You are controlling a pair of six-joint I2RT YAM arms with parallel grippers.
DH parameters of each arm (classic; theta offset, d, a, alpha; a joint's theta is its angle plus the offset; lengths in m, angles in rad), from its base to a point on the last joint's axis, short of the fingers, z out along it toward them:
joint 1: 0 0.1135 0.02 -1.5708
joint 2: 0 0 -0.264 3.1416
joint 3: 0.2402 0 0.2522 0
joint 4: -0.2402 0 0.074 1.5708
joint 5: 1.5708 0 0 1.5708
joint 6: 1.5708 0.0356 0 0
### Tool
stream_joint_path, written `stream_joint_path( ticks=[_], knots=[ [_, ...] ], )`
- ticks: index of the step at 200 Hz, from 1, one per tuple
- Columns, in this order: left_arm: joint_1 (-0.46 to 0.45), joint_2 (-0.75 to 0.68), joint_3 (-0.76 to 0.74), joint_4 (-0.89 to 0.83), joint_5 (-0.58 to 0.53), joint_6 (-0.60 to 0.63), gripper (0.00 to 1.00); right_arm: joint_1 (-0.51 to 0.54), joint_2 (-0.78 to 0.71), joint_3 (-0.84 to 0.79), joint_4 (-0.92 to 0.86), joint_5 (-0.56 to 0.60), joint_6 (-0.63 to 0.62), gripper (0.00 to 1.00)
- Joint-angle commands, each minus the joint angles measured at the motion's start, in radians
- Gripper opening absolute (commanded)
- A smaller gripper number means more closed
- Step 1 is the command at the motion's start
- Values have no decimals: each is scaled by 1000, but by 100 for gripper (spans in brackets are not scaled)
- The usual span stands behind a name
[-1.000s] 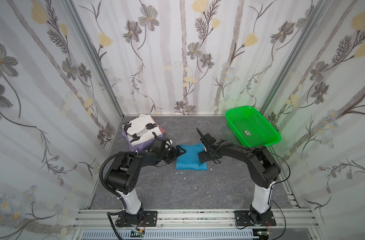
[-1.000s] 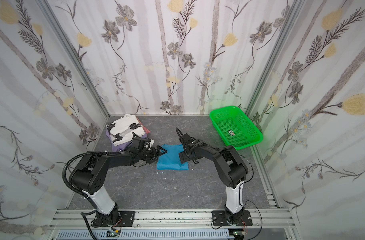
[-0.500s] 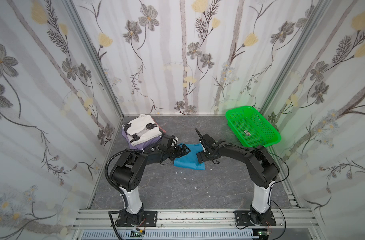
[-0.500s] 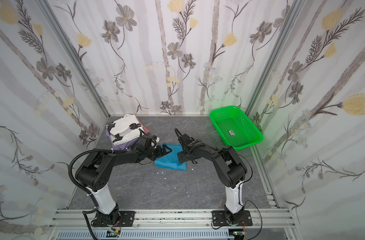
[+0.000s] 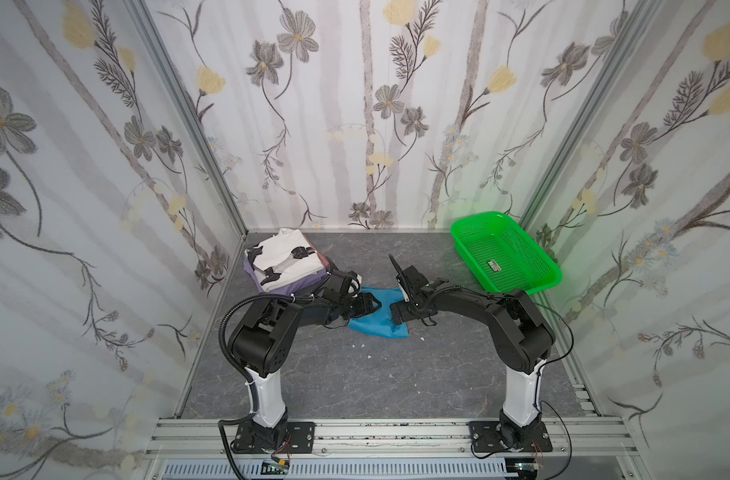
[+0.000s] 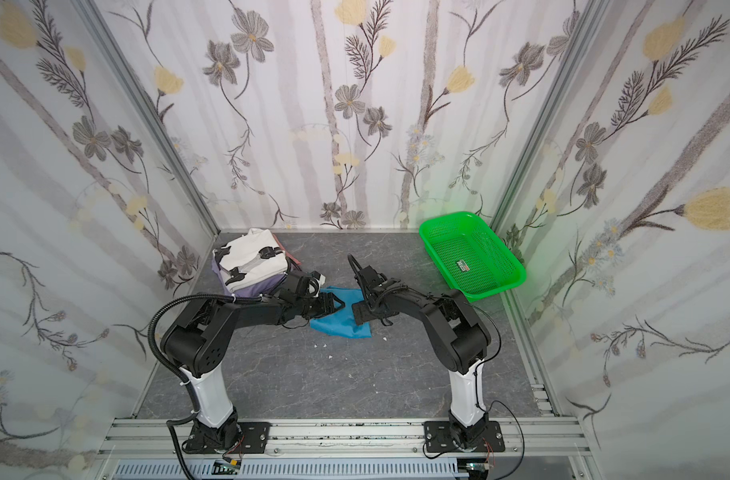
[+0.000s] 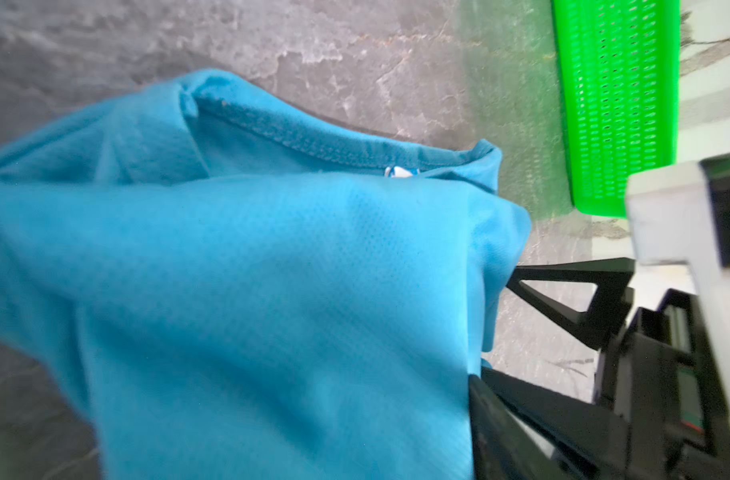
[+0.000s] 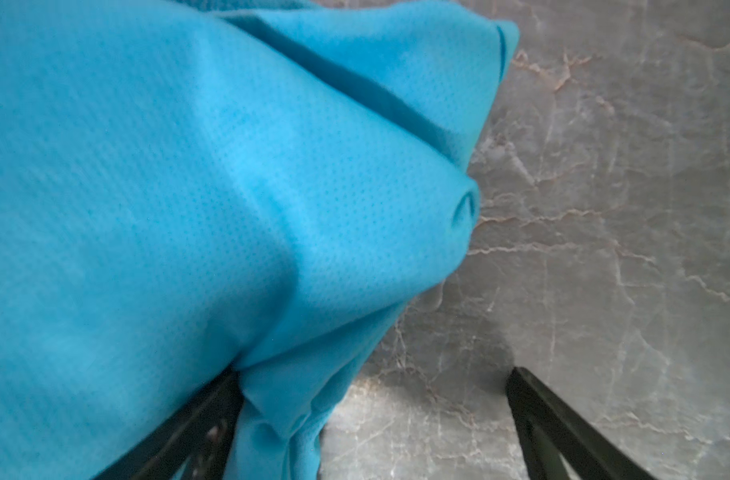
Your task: Fold and stack the t-shirts
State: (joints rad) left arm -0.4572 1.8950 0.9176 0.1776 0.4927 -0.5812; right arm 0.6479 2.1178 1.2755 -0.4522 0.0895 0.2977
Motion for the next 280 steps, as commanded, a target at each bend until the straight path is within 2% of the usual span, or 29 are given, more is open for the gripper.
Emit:
stream_joint_path(
  ticks=[1, 16, 34, 45, 52, 88, 121, 177, 208, 233, 280],
  knots=[
    [-8, 27, -11, -436, -90, 24, 38, 1, 12, -1, -8, 24, 10, 100],
    [-9, 29, -7, -435, -88, 20, 32, 0, 6, -4, -4, 17, 11, 100],
    [-9, 26, -10, -412, -84, 7, 14, 0, 1, -11, 4, 7, 11, 100],
    [-8, 24, -12, -396, -74, -1, 9, 1, -5, -17, 9, 3, 12, 100],
    [-9, 23, -11, -392, -70, -6, 0, 1, -10, -21, 13, 1, 14, 100],
    [-9, -18, 12, -410, -99, 5, 0, -18, -94, -53, 35, -39, 29, 100],
    [2, -90, 87, -512, -153, 108, 0, -52, -254, -106, 37, -39, 34, 100],
    [110, -172, 225, -611, -60, 175, 0, -149, -489, -254, 47, -31, 31, 100],
    [161, -198, 309, -649, 6, 221, 0, -175, -547, -313, 72, -42, 24, 100],
    [227, -205, 409, -707, 0, 248, 0, -180, -555, -340, 104, -62, 26, 100],
    [371, -162, 603, -677, 33, 205, 0, -179, -545, -380, 159, -95, 19, 100]
  ],
)
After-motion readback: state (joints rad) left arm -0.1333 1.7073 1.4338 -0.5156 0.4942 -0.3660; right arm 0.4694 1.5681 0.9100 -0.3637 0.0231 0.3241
